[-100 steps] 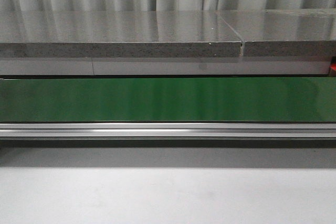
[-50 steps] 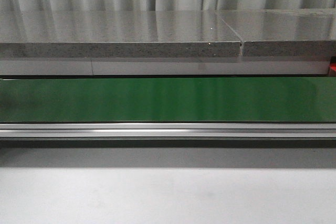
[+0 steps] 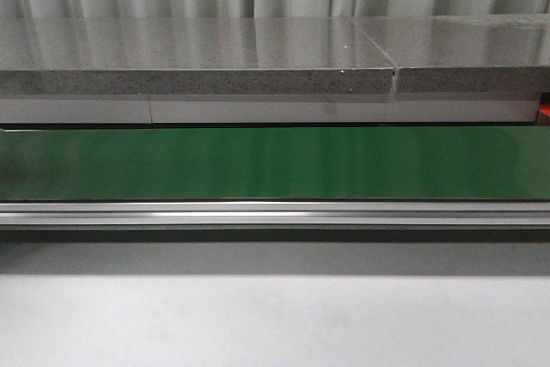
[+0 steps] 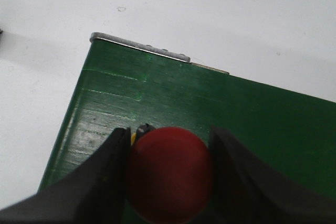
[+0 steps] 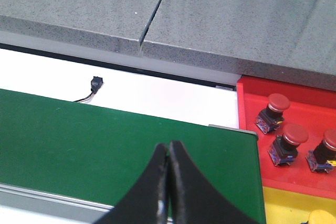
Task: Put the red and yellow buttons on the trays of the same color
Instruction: 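Lower the red button onto the belt start with the left gripper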
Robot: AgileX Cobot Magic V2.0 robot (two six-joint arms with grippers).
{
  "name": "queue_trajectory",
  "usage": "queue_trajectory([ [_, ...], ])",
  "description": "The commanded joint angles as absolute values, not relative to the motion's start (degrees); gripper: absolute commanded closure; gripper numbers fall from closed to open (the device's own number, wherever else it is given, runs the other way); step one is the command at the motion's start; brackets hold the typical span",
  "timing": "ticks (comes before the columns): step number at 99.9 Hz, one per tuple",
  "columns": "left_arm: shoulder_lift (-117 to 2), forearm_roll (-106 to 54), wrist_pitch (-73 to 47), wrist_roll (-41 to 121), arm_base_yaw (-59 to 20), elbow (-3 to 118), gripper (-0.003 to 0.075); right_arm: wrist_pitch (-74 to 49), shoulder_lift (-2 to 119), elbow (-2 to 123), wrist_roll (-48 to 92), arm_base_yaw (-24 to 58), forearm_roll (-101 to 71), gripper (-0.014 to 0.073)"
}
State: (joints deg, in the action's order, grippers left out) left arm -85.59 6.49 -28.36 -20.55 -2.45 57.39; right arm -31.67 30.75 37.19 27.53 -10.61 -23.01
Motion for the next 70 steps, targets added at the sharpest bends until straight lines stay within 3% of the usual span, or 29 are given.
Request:
queue_trajectory([
  [1,-83.1,6.3,-25.4,-20.3,-2.9,58.8,0.0628,-28.0,30.8,38.7,28.0,-10.6,-23.5,0.0662],
  [26,-83.1,6.3,-26.4,-20.1,-2.9,58.6,0.0295,-28.0,30.8,38.7,28.0,-10.6,-23.5,0.0662],
  [32,-83.1,6.3,-26.5,-20.1,-2.9,58.6,0.0248,-28.0,30.8,38.7,28.0,-10.6,-23.5,0.0662],
  [44,-83.1,6.2,-27.2,-20.1,-2.9,58.6,0.0199,-28.0,30.8,38.7,28.0,-10.6,-23.5,0.0662],
  [70,-83.1,4.2,-27.2,-17.2,-3.0,61.0,0.0199,-28.0,30.8,38.7,28.0,-10.6,-23.5,0.0662],
])
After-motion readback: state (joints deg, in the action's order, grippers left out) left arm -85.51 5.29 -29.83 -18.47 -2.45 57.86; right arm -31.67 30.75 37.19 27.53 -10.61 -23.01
